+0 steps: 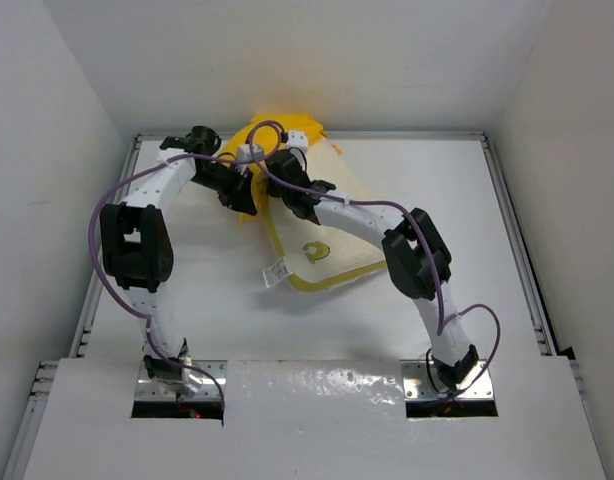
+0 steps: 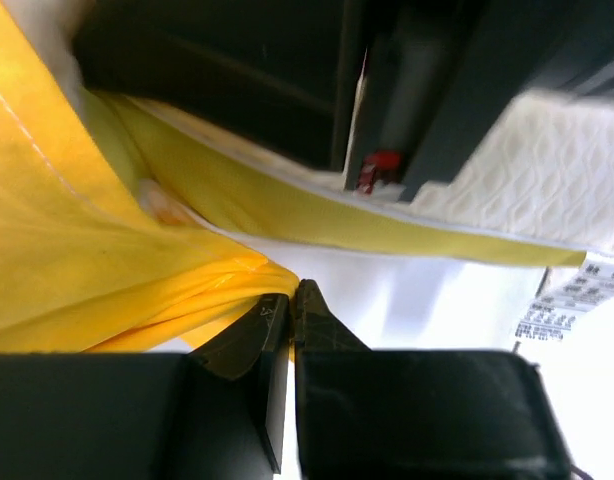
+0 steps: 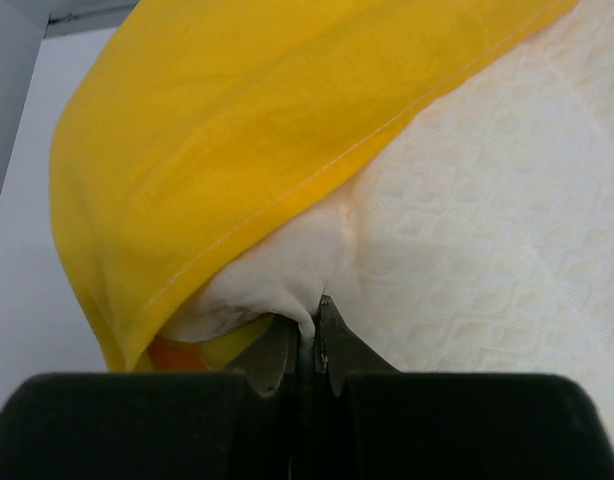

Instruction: Put the pillow into the pillowcase

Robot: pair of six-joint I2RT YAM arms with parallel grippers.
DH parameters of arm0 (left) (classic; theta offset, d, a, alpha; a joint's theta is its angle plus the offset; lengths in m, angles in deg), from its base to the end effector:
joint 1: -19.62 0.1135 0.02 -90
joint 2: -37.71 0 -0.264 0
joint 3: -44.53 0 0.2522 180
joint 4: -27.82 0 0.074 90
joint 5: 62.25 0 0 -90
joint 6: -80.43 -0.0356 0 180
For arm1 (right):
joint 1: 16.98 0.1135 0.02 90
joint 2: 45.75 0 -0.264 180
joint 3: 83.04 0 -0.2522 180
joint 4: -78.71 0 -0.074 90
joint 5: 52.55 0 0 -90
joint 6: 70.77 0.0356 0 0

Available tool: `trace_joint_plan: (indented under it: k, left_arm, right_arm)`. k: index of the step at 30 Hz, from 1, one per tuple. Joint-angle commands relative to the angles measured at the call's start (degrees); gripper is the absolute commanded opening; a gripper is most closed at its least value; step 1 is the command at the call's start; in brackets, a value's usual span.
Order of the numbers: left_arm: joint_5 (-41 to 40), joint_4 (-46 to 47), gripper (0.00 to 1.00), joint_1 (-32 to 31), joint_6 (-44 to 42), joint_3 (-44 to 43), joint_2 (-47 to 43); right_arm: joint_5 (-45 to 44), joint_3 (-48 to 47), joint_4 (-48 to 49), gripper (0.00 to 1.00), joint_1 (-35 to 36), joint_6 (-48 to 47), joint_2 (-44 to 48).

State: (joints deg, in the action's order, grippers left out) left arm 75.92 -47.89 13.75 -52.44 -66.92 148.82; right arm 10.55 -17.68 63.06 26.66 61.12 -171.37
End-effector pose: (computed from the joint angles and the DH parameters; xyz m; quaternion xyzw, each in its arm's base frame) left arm 0.3872 -0.0665 0.2667 0.4210 0.8034 -0.3470 0.2387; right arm 0.3844 0.3444 0.2327 0.1095 0.8294 0.2016 0.5094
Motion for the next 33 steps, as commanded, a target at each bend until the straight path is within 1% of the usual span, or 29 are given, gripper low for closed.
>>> trace_joint_plan:
  k: [1, 2, 3, 4, 5, 6, 7, 9, 10, 12, 13, 14, 15, 16, 17, 18, 19, 20, 21, 22, 23, 24, 25, 27, 28, 30, 31, 32, 33]
  left_arm:
    - [5.4, -7.6, 0.01, -2.1, -2.6, 2.9, -3.4]
    - [4.6, -9.3, 0.15, -2.0, -4.3, 2.9, -3.8]
    - [2.1, -9.9, 0.24, -1.6, -4.7, 2.6, -4.1]
    - [0.7, -10.5, 0.30, -1.2, -4.9, 2.1, -4.4]
    - [-0.3, -11.2, 0.34, -0.6, -5.9, 0.2, -5.3]
    - [-2.0, -12.6, 0.37, 0.6, -6.3, -0.9, -5.8]
    - [-3.2, -12.9, 0.39, 1.0, -6.8, -2.1, -6.3]
    - [-7.1, -12.8, 0.47, 1.1, -6.6, -6.3, -7.7]
    - [-8.0, -12.4, 0.54, 1.1, -6.3, -7.5, -7.8]
    - [-9.8, -10.4, 0.57, 0.9, -4.9, -12.2, -7.5]
    - [-11.1, -8.2, 0.59, 0.4, 0.0, -13.0, -7.2]
    - [-13.1, -1.1, 0.59, -0.3, 3.5, -13.5, -6.5]
    - [-21.1, 3.4, 0.59, -3.2, 6.8, -13.2, -5.9]
    - [-26.7, 10.7, 0.57, -5.2, 12.2, -12.8, -4.1]
    - [-37.1, 13.5, 0.56, -9.5, 13.4, -12.8, -2.9]
    - [-41.1, 16.0, 0.55, -11.3, 14.0, -12.9, -1.5]
    - [-44.9, 18.7, 0.56, -13.1, 14.9, -12.8, 0.9]
    - [-47.6, 23.5, 0.56, -14.4, 15.3, -12.8, 2.3]
    - [-51.5, 25.7, 0.57, -16.3, 15.4, -13.0, 3.6]
    - [-53.1, 29.7, 0.58, -16.9, 16.0, -13.7, 6.3]
    - [-54.5, 31.2, 0.58, -17.3, 16.4, -14.5, 7.7]
    - [-56.8, 32.8, 0.59, -17.8, 17.1, -15.5, 9.4]
    - [-57.9, 34.2, 0.59, -17.8, 18.8, -18.8, 13.1]
    - [-60.5, 35.1, 0.59, -17.9, 20.5, -23.0, 17.1]
    - [-62.0, 35.9, 0.59, -18.1, 21.7, -26.6, 20.5]
    - [-64.3, 38.0, 0.59, -18.7, 21.4, -28.3, 22.8]
    - [-66.7, 41.7, 0.59, -19.3, 20.9, -28.1, 24.2]
    - [-70.8, 43.5, 0.59, -20.2, 20.1, -27.9, 24.8]
    - [-72.8, 45.1, 0.59, -20.7, 18.8, -27.6, 25.2]
  right_arm:
    - [5.1, 2.4, 9.9, 0.00, -0.4, -0.7, 2.5]
    - [7.6, 3.8, 11.4, 0.06, -0.5, -3.0, 3.2]
    - [11.6, 7.2, 13.4, 0.23, -0.4, -3.7, 5.4]
    - [12.9, 9.2, 14.4, 0.42, -0.5, -4.5, 6.8]
    - [13.5, 11.7, 15.4, 0.54, -0.5, -5.4, 8.4]
    - [14.0, 16.5, 17.2, 0.69, -0.6, -5.9, 12.0]
    - [14.1, 18.8, 17.8, 0.75, -0.7, -6.6, 13.9]
    - [14.1, 24.6, 18.8, 0.83, -1.7, -7.8, 17.3]
    - [14.8, 25.9, 18.5, 0.84, -2.1, -8.2, 20.3]
    - [15.9, 28.5, 16.8, 0.85, -4.1, -9.4, 22.9]
    - [16.7, 28.9, 16.1, 0.84, -4.9, -9.3, 24.8]
    - [17.4, 29.0, 15.3, 0.80, -6.0, -9.1, 25.4]
    - [18.4, 28.3, 12.9, 0.62, -8.7, -8.8, 25.7]
    - [19.5, 27.2, 11.0, 0.52, -10.2, -8.3, 25.3]
    - [21.3, 24.4, 7.0, 0.42, -13.2, -8.3, 24.7]
    - [21.9, 22.9, 4.9, 0.37, -14.7, -8.4, 23.9]
    - [22.7, 21.4, 3.1, 0.38, -16.1, -8.5, 22.3]
    - [23.5, 20.0, 2.1, 0.45, -17.4, -8.6, 21.3]
    - [25.6, 18.0, -0.3, 0.56, -20.0, -8.7, 20.5]
    - [26.2, 16.3, -1.0, 0.69, -21.1, -8.8, 18.6]
    - [26.6, 15.5, -1.4, 0.72, -23.0, -9.1, 17.5]
    - [26.6, 14.8, -1.4, 0.76, -23.9, -9.3, 16.5]
    - [26.6, 14.1, -1.6, 0.79, -24.6, -9.3, 15.3]
    - [29.8, 10.9, -2.2, 0.81, -26.2, -9.7, 11.0]
    - [30.5, 8.0, -2.9, 0.84, -26.5, -10.5, 7.6]
    - [33.2, 5.1, -3.5, 0.86, -26.4, -11.6, 4.2]
    - [34.4, 2.5, -3.6, 0.86, -26.5, -11.6, 2.4]
    - [35.1, 1.3, -3.6, 0.87, -26.4, -11.6, 0.8]
    - [36.2, 0.5, -3.5, 0.86, -26.4, -11.3, -1.8]
